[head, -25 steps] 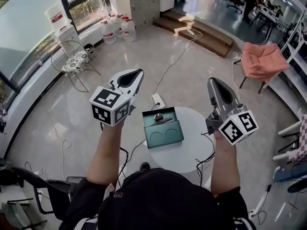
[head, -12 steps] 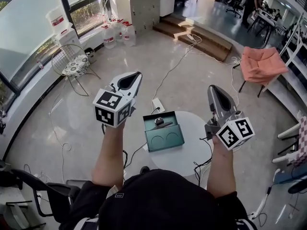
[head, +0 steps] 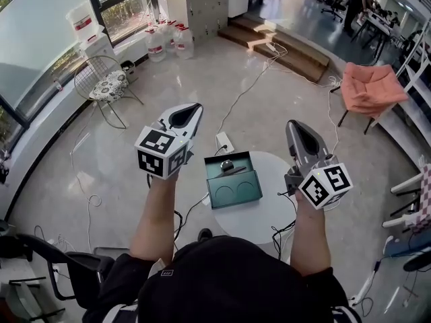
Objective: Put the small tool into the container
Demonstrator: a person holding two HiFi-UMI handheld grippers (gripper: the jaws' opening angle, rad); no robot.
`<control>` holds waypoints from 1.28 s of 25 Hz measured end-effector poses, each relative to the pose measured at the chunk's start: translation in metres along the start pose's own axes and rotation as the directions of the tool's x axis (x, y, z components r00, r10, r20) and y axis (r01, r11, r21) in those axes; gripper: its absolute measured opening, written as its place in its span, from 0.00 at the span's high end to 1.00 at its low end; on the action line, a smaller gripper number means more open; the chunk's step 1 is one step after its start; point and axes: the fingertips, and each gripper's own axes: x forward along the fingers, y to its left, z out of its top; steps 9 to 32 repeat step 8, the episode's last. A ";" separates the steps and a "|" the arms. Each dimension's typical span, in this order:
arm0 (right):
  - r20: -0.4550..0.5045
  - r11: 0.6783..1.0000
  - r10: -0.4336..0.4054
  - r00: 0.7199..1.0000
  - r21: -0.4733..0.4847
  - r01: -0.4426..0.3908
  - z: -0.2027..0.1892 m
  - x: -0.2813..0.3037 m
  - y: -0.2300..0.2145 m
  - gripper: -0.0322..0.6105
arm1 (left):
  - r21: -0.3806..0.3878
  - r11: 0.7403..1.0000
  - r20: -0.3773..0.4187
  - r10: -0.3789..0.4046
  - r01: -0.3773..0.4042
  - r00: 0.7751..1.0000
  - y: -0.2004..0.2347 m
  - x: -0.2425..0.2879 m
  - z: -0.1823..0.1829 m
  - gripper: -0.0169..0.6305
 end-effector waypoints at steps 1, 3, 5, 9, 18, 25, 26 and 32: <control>-0.001 1.000 0.000 1.000 0.000 0.000 0.000 0.001 0.001 0.94 | -0.003 1.000 0.001 -0.001 0.001 1.000 0.001 -0.001 -0.001 0.96; -0.002 1.000 0.001 1.000 0.002 -0.001 -0.001 0.003 0.002 0.94 | -0.007 1.000 -0.001 -0.002 0.002 1.000 0.003 -0.001 -0.003 0.96; -0.005 1.000 0.001 1.000 0.009 -0.001 -0.002 0.004 0.002 0.94 | -0.014 1.000 -0.002 -0.004 0.004 1.000 0.004 0.000 -0.005 0.96; -0.010 1.000 0.002 1.000 0.018 -0.001 -0.005 0.006 0.001 0.94 | -0.025 1.000 -0.001 -0.008 0.008 1.000 0.004 0.002 -0.006 0.96; -0.010 1.000 0.002 1.000 0.018 -0.001 -0.005 0.006 0.001 0.94 | -0.025 1.000 -0.001 -0.008 0.008 1.000 0.004 0.002 -0.006 0.96; -0.010 1.000 0.002 1.000 0.018 -0.001 -0.005 0.006 0.001 0.94 | -0.025 1.000 -0.001 -0.008 0.008 1.000 0.004 0.002 -0.006 0.96; -0.010 1.000 0.002 1.000 0.018 -0.001 -0.005 0.006 0.001 0.94 | -0.025 1.000 -0.001 -0.008 0.008 1.000 0.004 0.002 -0.006 0.96; -0.010 1.000 0.002 1.000 0.018 -0.001 -0.005 0.006 0.001 0.94 | -0.025 1.000 -0.001 -0.008 0.008 1.000 0.004 0.002 -0.006 0.96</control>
